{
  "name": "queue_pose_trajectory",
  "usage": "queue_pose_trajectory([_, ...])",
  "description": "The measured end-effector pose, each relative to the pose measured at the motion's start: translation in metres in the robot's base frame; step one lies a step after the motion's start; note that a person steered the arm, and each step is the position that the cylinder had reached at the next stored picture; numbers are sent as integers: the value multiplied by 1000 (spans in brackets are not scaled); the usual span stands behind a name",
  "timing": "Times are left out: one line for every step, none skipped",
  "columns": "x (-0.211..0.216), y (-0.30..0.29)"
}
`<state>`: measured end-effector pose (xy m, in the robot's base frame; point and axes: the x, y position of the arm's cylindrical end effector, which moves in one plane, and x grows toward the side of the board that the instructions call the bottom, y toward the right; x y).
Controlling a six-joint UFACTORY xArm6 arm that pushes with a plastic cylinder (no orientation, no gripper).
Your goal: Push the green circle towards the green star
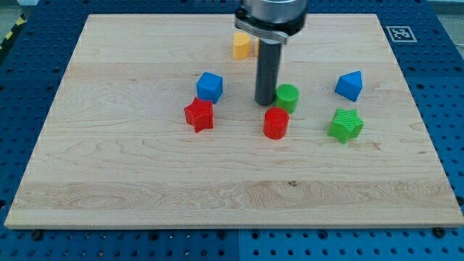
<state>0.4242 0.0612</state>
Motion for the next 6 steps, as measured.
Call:
queue_pose_trajectory([7, 29])
queue_pose_trajectory([14, 41])
queue_pose_trajectory([-8, 26])
queue_pose_trajectory([-27, 36])
queue_pose_trajectory([-22, 80])
queue_pose_trajectory([-10, 91])
